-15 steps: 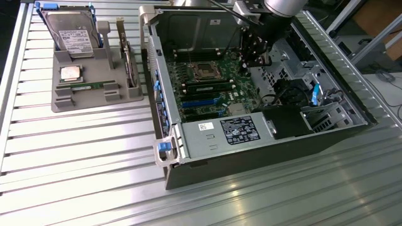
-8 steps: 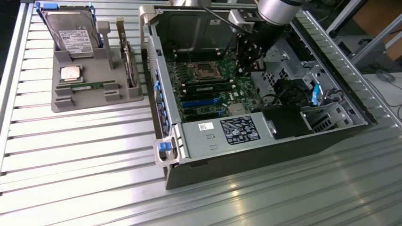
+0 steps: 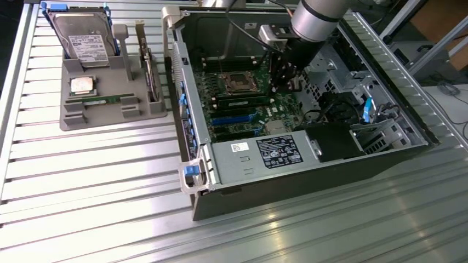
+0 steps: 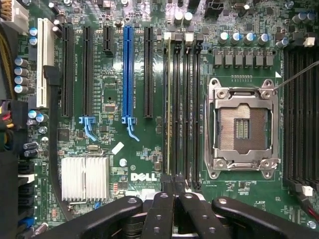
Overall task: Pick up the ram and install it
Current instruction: 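Press down the ram until it locks into place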
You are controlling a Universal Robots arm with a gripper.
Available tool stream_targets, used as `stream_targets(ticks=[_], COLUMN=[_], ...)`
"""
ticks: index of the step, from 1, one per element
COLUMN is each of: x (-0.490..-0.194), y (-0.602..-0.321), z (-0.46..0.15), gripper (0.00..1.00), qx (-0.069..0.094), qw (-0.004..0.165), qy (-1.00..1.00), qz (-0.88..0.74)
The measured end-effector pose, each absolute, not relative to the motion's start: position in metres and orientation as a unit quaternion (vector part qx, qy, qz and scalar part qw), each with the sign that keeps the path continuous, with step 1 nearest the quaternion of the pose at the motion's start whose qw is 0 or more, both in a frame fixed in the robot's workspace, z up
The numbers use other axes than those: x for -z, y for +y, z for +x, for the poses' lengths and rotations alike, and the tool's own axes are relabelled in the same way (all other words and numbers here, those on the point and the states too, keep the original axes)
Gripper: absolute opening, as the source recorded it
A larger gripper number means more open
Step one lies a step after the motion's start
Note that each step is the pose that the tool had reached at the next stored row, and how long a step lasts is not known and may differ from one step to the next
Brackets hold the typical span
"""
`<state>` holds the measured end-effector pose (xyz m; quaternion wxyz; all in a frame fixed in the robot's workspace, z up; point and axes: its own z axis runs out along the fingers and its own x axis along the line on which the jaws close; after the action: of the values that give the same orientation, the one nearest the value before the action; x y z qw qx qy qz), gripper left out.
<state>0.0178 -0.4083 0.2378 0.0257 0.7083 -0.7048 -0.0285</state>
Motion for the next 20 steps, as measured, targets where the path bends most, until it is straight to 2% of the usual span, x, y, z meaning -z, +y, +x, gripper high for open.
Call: stream_targets(ticks=[4,8,20], x=[-0.232,-0.242,-0.241], y=[-0.408,-0.408,-0.408], z=[0.018,0.015,-0.089], gripper=[0.1,0.1,0.1], qx=[0.028,0.028,0.028], qw=[0.026,0.025,0.025], qy=[-0.705,-0.705,-0.705], qz=[0.708,0.708,0.708])
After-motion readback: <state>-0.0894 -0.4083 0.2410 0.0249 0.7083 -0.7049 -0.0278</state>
